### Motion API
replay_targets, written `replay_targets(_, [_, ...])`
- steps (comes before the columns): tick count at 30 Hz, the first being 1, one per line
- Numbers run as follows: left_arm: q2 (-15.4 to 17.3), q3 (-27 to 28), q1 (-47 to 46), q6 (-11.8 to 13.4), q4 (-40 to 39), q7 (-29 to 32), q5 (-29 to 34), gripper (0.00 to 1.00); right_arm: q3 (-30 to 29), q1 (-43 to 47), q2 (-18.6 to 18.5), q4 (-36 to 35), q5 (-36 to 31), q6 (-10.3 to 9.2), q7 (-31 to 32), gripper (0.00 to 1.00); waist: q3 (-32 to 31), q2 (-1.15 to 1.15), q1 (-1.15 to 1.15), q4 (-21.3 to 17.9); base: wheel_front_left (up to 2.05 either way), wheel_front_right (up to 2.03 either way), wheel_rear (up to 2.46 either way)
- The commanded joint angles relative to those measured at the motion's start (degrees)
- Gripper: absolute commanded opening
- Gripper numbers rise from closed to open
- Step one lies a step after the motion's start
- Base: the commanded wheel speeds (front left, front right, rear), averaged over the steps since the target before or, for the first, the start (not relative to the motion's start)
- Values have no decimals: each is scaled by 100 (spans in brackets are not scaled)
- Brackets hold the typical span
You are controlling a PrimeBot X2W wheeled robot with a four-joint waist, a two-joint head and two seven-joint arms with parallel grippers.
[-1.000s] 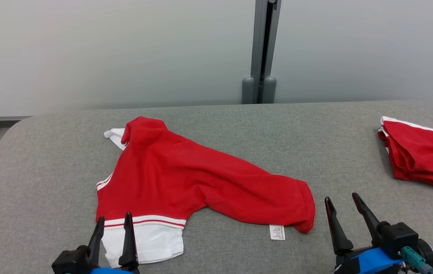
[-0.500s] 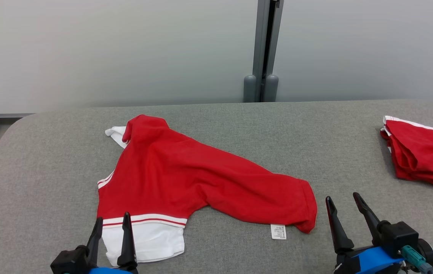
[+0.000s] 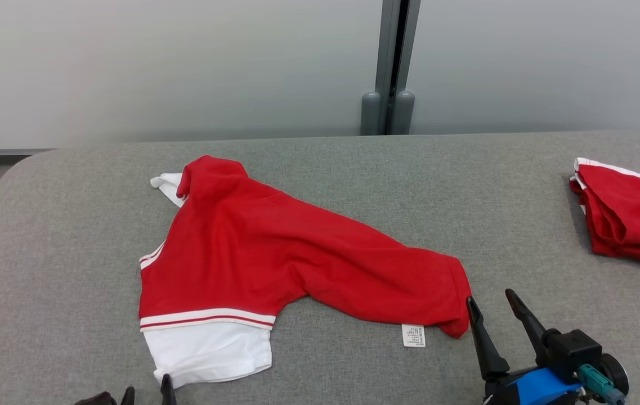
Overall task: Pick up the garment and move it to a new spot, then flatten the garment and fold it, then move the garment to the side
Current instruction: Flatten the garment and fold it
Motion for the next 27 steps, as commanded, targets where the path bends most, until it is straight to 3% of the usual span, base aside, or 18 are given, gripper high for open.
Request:
replay_targets(1, [-38,21,-11,17,47,85,-90,100,12,-100,-3,13,7,1,-3,100,30,0,0,-1,0,0,0])
replay_targets(14, [-248,96,-403,-445,340,137,-623,100,-8,-190,-2,223,-69,1,93,100,224,0,0,-73,0,0,0])
replay_targets(15, [-257,87,-421,-472,354,156,-655,82,-9,-202,-1,262,-62,1,122,100,235,0,0,-70,0,0,0])
replay_targets(16, [-276,83,-432,-505,357,151,-674,49,-19,-217,-2,323,-25,1,154,100,248,0,0,-66,0,0,0])
replay_targets(18, [-305,69,-460,-561,335,84,-702,6,0,-275,-2,455,25,1,232,100,270,0,0,-43,0,0,0])
replay_targets(19, [-305,57,-477,-573,320,60,-689,0,28,-308,-1,529,74,1,274,100,279,0,0,-22,0,0,0])
replay_targets(27, [-263,31,-605,-583,63,-236,-572,0,143,-666,-4,1315,406,1,562,100,312,0,0,218,0,0,0])
